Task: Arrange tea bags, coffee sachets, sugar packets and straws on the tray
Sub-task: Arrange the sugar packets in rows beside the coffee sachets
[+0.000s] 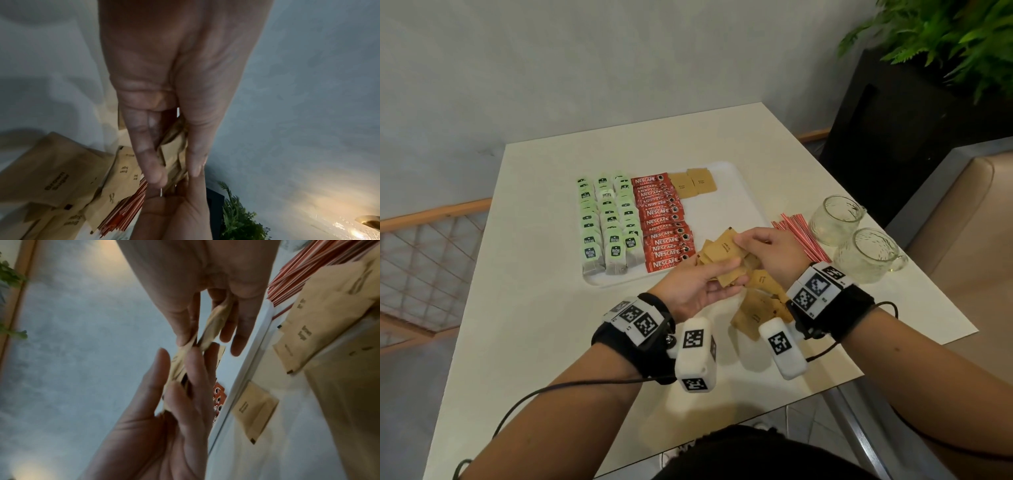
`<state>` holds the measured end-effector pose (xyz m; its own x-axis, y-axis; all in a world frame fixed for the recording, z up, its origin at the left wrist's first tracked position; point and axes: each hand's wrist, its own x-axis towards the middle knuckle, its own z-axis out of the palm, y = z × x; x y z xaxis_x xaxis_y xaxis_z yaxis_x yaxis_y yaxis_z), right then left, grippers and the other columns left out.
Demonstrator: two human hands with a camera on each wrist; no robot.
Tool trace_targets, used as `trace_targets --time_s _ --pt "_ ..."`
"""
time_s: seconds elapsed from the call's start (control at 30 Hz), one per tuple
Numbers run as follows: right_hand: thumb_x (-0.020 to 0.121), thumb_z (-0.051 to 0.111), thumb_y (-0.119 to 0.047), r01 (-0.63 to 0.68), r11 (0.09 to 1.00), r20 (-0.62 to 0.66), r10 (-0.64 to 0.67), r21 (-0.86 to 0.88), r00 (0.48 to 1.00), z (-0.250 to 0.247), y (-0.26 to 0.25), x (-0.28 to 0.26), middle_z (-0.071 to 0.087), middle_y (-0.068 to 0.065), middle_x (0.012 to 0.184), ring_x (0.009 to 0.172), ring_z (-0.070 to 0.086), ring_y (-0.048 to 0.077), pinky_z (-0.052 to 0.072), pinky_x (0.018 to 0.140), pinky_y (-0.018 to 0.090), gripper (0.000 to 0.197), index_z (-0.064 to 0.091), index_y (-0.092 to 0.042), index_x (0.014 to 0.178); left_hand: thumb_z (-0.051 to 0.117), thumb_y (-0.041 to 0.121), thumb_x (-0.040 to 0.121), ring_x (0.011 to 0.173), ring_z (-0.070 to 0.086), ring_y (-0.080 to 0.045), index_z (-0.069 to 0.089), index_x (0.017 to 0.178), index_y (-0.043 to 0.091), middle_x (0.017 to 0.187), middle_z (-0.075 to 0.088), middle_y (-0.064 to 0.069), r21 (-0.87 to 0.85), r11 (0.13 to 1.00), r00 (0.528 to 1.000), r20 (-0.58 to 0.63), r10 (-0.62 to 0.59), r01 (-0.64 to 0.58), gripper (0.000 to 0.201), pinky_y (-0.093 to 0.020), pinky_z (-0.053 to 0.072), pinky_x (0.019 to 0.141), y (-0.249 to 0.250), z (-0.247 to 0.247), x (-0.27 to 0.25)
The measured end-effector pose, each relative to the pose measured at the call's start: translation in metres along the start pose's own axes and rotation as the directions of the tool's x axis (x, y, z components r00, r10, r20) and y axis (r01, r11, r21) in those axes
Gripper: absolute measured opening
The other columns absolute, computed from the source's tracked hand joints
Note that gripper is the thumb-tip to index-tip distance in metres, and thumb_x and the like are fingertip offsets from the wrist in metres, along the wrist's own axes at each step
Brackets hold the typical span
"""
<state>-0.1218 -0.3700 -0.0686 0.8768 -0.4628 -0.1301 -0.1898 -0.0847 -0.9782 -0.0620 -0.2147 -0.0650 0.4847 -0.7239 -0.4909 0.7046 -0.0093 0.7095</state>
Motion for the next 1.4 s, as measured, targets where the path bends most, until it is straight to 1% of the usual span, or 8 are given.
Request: trace_targets --time_s 0.17,0.3,0.5,0.77,1.0,1.1,1.23,1.4 --pt "0.097 0.055 -0.023 -0.007 0.999 -0.089 0.003 -0.049 0.996 -0.002 0.001 0.009 0.07 0.008 0.085 0.082 0.067 0.033 0.056 0.082 0.051 0.023 0.063 -0.021 0.075 0.072 0.004 0.085 0.089 0.072 -0.028 0.059 0.124 0.008 0.109 0.072 -0.015 0.015 1.0 0.999 -0.04 0.028 -0.028 0.041 -0.031 0.061 0.07 -0.001 -0.003 0.004" --pt "0.098 0.053 -0.023 -0.099 0.995 -0.039 0.1 0.025 0.994 0.002 -0.002 0.011 0.069 0.008 0.086 0.088 0.066 0.034 0.055 0.084 0.056 0.024 0.063 -0.02 0.077 0.074 0.003 0.082 0.083 0.073 -0.018 0.064 0.119 0.009 0.098 0.076 -0.007 0.132 0.991 0.995 -0.088 0.037 -0.025 0.039 -0.025 0.059 0.064 -0.005 -0.006 0.006" --pt "0.099 0.052 -0.019 -0.089 0.996 -0.042 0.088 -0.015 0.995 0.001 -0.006 0.012 0.063 0.003 0.079 0.073 0.059 0.019 0.051 0.061 0.034 0.021 0.061 -0.016 0.08 0.078 0.008 0.081 0.073 0.072 -0.015 0.07 0.101 0.009 0.092 0.077 -0.007 0.167 0.984 0.973 -0.21 0.091 -0.056 0.022 -0.019 0.054 0.054 -0.006 -0.01 0.009" --pt "0.095 0.059 -0.01 -0.077 0.993 -0.02 0.075 -0.087 0.997 -0.008 -0.005 0.012 0.065 0.009 0.084 0.073 0.065 0.022 0.058 0.05 0.029 0.009 0.061 -0.001 0.093 0.066 0.017 0.093 0.073 0.071 -0.018 0.068 0.111 0.011 0.097 0.075 -0.009 0.115 0.988 0.971 -0.203 0.128 -0.106 0.019 -0.024 0.057 0.056 0.001 -0.014 0.007" --pt "0.095 0.06 -0.014 -0.081 0.996 -0.164 0.072 -0.046 0.984 0.0 -0.001 0.023 0.07 0.011 0.09 0.081 0.069 0.024 0.06 0.063 0.033 0.012 0.063 -0.009 0.085 0.06 0.018 0.096 0.086 0.071 -0.021 0.064 0.114 0.011 0.098 0.072 -0.006 0.075 0.996 0.998 -0.045 0.051 -0.048 0.02 -0.031 0.061 0.077 -0.011 0.001 0.008" --pt "0.093 0.063 -0.019 -0.071 0.993 -0.212 0.049 -0.096 0.976 0.003 0.003 0.024 0.073 0.009 0.092 0.085 0.07 0.024 0.059 0.079 0.041 0.012 0.065 -0.017 0.081 0.066 0.015 0.092 0.081 0.07 -0.017 0.066 0.107 0.012 0.094 0.072 -0.002 0.023 0.999 0.999 -0.027 0.047 -0.046 0.016 -0.025 0.06 0.074 -0.008 0.013 0.011" --pt "0.093 0.062 -0.023 -0.036 0.979 -0.303 -0.027 -0.201 0.953 0.0 0.001 0.024 0.072 0.005 0.094 0.085 0.066 0.018 0.051 0.08 0.03 0.01 0.065 -0.015 0.088 0.069 0.008 0.088 0.081 0.068 -0.016 0.067 0.1 0.006 0.091 0.069 -0.008 -0.052 0.998 1.0 0.002 0.019 -0.018 0.012 -0.024 0.06 0.074 -0.006 0.018 0.014" --pt "0.092 0.062 -0.021 0.0 0.982 -0.174 -0.034 -0.191 0.984 0.005 0.003 0.021 0.073 0.002 0.09 0.088 0.069 0.019 0.055 0.086 0.04 0.011 0.066 -0.022 0.082 0.066 0.016 0.092 0.076 0.068 -0.017 0.064 0.111 0.012 0.093 0.07 -0.008 -0.058 0.998 0.998 -0.049 0.025 -0.028 0.019 -0.026 0.061 0.069 -0.005 0.02 0.017"
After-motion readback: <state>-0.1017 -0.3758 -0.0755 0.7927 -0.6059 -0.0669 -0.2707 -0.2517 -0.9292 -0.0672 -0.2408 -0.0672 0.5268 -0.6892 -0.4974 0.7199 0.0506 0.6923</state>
